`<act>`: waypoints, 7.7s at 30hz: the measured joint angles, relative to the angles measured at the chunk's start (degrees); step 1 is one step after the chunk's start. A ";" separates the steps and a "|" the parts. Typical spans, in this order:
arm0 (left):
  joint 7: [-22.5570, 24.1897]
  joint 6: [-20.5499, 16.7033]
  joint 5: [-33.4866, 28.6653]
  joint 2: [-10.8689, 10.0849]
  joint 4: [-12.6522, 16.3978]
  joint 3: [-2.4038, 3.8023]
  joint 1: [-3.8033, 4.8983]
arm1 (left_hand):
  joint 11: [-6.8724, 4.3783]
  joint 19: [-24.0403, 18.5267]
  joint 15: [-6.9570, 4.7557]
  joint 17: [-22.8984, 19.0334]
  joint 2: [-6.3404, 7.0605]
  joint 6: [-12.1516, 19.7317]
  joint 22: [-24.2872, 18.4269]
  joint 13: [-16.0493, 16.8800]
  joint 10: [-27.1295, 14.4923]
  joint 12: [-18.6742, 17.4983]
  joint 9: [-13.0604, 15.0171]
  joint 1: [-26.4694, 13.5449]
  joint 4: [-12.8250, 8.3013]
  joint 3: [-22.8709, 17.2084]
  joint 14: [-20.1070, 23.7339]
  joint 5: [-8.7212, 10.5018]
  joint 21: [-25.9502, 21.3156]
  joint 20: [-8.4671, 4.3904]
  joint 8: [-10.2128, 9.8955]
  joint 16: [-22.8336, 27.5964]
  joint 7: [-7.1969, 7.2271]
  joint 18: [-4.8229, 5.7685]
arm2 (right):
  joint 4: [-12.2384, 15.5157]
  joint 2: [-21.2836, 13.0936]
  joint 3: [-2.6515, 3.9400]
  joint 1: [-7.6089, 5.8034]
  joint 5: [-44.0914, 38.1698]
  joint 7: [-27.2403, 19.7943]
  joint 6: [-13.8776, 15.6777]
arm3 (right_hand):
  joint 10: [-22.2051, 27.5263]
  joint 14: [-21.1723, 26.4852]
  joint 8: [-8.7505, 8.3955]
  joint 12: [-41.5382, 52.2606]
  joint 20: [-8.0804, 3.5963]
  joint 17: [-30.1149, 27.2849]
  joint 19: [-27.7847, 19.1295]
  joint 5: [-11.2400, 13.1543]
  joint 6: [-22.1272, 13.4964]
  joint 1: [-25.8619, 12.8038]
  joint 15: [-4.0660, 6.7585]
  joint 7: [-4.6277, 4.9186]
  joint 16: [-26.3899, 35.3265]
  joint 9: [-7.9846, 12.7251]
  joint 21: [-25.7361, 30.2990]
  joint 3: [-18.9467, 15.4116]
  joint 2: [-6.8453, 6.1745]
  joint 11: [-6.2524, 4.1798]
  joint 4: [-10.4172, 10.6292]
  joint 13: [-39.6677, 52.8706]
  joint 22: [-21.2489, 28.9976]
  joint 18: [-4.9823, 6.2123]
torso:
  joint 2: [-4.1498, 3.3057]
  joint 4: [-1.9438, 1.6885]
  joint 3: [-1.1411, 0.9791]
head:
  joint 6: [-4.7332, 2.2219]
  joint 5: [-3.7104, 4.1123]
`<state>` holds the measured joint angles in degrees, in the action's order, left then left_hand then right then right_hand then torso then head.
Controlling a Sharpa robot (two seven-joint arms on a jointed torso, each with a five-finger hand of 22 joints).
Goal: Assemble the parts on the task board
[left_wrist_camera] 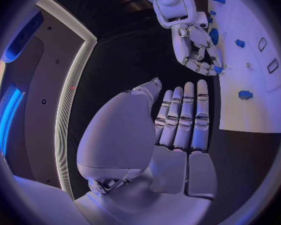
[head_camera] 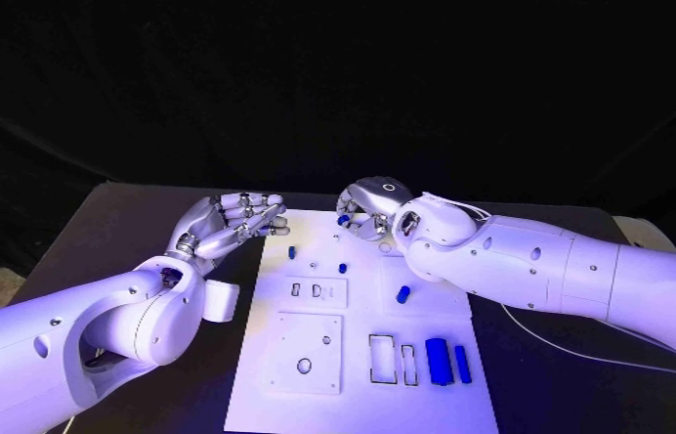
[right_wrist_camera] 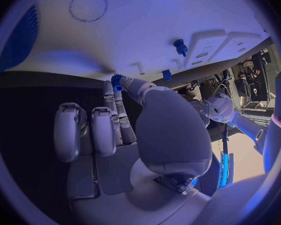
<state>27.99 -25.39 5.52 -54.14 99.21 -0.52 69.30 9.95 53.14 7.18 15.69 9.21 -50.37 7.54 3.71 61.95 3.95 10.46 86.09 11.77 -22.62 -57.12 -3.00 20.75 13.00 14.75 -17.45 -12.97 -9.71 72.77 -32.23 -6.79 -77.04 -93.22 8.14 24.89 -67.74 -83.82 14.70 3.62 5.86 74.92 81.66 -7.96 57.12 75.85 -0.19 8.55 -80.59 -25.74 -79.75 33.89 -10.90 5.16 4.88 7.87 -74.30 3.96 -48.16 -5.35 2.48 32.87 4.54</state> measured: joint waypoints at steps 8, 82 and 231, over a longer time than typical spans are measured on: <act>-0.12 0.00 0.00 -0.02 0.03 0.00 0.01 | 0.00 0.00 0.00 -0.01 0.00 0.00 0.00 0.00 0.00 0.00 -0.01 0.00 0.00 0.00 0.00 0.00 0.00 0.00 0.00 0.24 0.00 0.00 | -0.76 0.31 -0.22 0.28 0.05 0.08 -0.69 | 6.23 -0.21 -4.97 -0.14 1.64 -2.05 -2.28 1.77 -7.03 -1.36 -1.26 1.73 0.99 1.65 3.10 0.30 -1.32 1.60 0.53 -1.46 4.43 -0.01 | -0.01 -0.05 0.07 | 0.09 0.00; -0.51 0.47 -0.02 -0.94 -0.86 -0.01 0.04 | 0.20 0.00 0.00 0.18 0.00 0.00 -0.08 0.00 -0.20 0.00 -0.03 0.00 -0.16 -0.16 0.00 0.00 0.00 0.00 0.00 0.44 0.00 0.00 | 8.41 -16.35 0.26 0.68 17.87 3.42 -5.21 | -16.00 -0.10 5.69 83.67 1.14 0.00 2.35 -7.55 -12.51 6.37 -0.74 1.14 -9.22 -2.98 -10.01 -21.95 1.82 0.07 10.71 67.07 -0.61 -3.15 | 0.76 1.38 -0.71 | -0.11 0.98; -2.05 1.74 -0.02 -1.23 -1.09 -0.02 0.04 | 0.40 -0.15 0.20 0.51 -0.22 0.21 -0.20 0.00 -0.41 0.00 -0.07 -0.22 -0.15 -0.48 0.20 0.00 0.00 0.15 -0.23 0.88 0.21 0.00 | 10.36 -3.70 -0.17 3.38 -0.29 10.70 3.27 | -16.20 -0.10 3.57 85.01 0.71 0.03 2.35 -5.98 -7.06 1.06 -0.31 -0.06 -9.22 -0.68 -9.99 -11.99 -1.02 -0.96 10.60 67.05 -0.62 -3.14 | 0.75 1.37 -0.70 | 0.75 -0.26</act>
<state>25.94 -23.65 5.50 -55.38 98.12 -0.53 69.34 10.35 52.99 7.39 16.20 8.98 -50.17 7.34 3.71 61.54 3.95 10.39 85.86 11.61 -23.10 -56.92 -3.00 20.75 13.15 14.52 -16.56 -12.76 -9.71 83.13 -35.93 -6.96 -73.66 -93.51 18.84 28.16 -83.94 -83.93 18.27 88.63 6.57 74.94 84.01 -13.93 50.06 76.91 -0.50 8.49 -89.81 -26.42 -89.75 21.90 -11.92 4.20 15.48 74.92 -74.92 0.82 -47.42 -3.98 1.79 33.62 4.27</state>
